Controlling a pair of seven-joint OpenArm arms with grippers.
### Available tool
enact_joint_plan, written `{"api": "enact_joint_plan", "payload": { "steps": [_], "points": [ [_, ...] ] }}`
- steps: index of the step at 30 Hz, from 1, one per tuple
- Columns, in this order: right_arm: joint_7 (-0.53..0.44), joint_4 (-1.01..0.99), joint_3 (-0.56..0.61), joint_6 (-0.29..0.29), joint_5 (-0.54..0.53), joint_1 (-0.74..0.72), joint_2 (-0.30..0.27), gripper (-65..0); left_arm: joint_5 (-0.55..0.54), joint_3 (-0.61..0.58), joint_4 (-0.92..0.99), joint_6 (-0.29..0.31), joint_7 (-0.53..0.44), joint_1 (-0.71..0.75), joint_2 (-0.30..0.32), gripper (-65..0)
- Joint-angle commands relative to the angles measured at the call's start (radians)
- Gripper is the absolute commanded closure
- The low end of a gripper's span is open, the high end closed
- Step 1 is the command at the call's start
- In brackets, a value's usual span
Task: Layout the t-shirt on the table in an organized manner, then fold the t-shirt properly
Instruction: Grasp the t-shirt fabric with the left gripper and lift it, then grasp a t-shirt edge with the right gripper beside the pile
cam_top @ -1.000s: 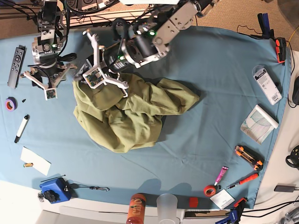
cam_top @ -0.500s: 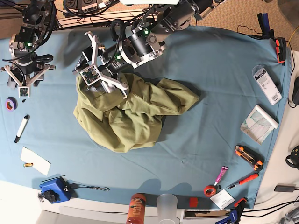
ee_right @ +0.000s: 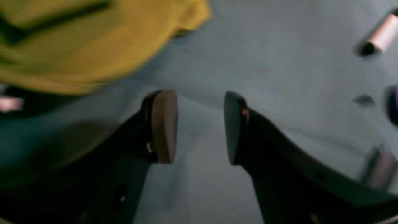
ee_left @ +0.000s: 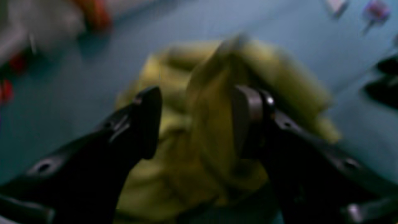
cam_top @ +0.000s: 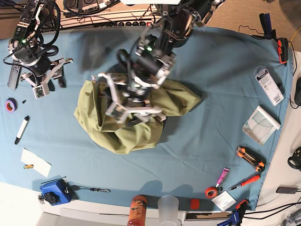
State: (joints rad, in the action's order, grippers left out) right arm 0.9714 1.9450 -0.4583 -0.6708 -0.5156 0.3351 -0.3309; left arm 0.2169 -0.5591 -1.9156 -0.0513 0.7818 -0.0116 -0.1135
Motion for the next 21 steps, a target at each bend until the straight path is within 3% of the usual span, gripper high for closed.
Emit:
{"api": "enact_joint_plan", "payload": {
  "steps": [1, 5, 14, 21],
  "points": [
    [-0.020, 0.016, -0.008, -0.014, -0.042, -0.005, -0.015, -24.9, -0.005, 0.030, -0.021, -0.005, -0.038, -0.022, -0.006, -36.1],
    [-0.020, 0.016, -0.008, -0.027, -0.121, -0.005, -0.015, -24.9, -0.093, 0.132, -0.021, 0.006, -0.038, -0.022, 0.039, -36.1],
    [-0.022, 0.017, -0.008, -0.027, -0.191, -0.062, -0.012, -24.9, -0.128, 0.297, -0.021, 0.026, -0.037, -0.021, 0.144, -36.1],
    [0.003, 0.017, -0.004, -0.027, -0.240, -0.129, -0.010, -24.9, -0.177, 0.334, -0.020, 0.026, -0.029, -0.011, 0.229, -36.1]
  ]
}}
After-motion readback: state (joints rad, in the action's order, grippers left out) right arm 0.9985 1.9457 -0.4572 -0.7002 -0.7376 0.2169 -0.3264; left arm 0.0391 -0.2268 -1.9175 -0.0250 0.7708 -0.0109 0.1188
